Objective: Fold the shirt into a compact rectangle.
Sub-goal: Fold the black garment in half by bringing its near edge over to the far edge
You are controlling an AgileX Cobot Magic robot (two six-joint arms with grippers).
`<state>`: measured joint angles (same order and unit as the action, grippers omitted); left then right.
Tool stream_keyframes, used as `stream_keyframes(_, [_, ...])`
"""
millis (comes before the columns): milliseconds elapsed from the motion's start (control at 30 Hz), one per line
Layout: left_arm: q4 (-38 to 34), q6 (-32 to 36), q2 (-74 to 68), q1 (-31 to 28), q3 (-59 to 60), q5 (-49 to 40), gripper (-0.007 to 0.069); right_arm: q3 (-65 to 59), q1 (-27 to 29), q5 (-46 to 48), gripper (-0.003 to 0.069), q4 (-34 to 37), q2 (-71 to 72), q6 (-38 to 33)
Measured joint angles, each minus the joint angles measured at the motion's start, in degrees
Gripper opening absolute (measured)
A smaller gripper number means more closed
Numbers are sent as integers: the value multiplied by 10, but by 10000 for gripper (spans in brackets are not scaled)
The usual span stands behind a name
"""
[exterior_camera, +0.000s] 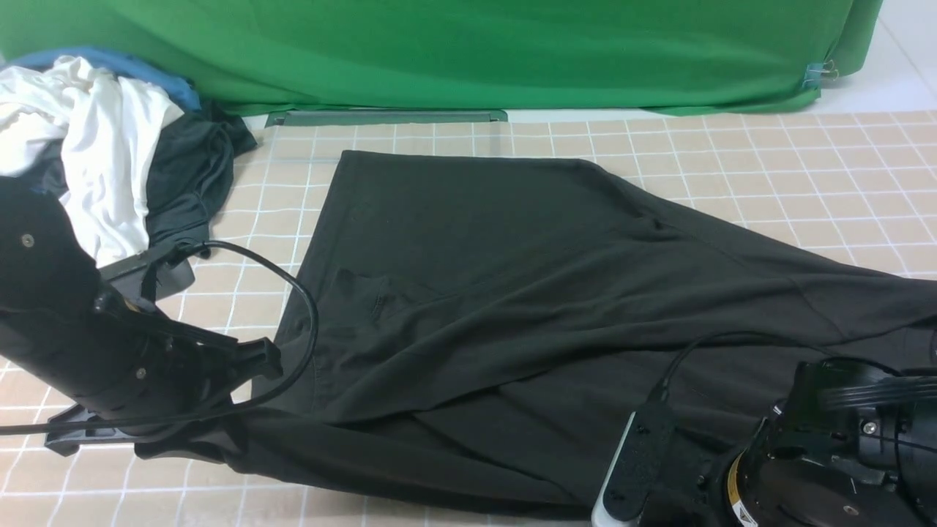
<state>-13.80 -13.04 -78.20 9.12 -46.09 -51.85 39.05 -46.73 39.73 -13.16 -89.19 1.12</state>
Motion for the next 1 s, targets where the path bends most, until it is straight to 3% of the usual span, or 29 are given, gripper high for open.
stream_keyframes(200, [0,0,0,0,0,-5,29,16,-1,16,411,-74,-5,44])
stream_keyframes(667, [-2,1,0,0,0,-8,29,23,-1,-53,400,-85,-20,43])
stream_keyframes(767, [-3,1,0,0,0,-8,29,28,-2,-57,307,-88,-34,43])
stream_keyframes(933, [-4,2,0,0,0,-9,29,30,-3,-56,66,-104,-39,45])
stream_keyframes(1000, [-4,2,0,0,0,-9,29,35,-3,-41,55,-104,-39,48])
